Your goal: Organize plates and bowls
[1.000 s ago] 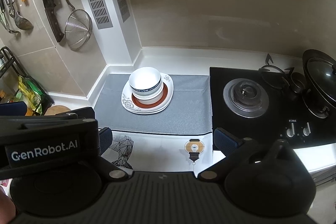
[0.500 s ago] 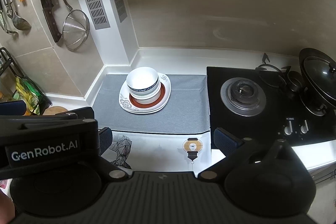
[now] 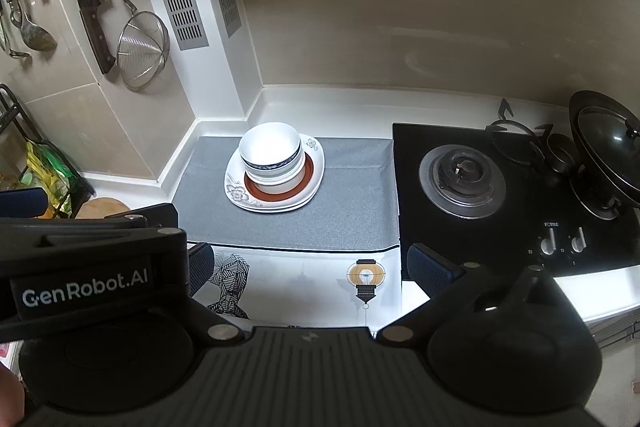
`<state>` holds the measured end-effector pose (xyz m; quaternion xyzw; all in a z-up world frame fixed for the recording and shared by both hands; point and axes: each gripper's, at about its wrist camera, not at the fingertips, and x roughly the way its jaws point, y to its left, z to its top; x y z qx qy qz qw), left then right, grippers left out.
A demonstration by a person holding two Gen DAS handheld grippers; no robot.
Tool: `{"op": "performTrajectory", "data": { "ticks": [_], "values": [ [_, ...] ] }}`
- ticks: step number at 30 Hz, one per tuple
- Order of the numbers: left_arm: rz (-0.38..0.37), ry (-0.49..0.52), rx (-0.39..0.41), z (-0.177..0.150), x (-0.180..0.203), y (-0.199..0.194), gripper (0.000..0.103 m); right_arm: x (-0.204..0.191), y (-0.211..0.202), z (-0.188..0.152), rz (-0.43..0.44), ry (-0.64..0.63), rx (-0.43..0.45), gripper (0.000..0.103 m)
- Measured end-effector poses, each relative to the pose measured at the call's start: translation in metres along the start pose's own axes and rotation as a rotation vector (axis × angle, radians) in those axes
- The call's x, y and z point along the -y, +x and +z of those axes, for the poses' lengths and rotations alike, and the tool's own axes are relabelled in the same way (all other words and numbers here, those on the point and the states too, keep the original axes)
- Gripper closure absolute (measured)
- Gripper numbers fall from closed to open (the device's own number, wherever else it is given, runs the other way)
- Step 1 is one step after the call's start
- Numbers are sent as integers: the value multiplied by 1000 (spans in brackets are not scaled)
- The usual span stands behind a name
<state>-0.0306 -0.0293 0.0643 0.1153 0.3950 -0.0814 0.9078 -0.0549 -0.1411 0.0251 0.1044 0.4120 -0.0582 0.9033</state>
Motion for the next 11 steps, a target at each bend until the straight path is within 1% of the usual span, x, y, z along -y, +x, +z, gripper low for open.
{"op": "performTrajectory", "data": {
  "ticks": [11],
  "values": [
    [-21,1,-4,4,-16,13,0,-11,10,5,-10,-4,-8,1]
  ]
}}
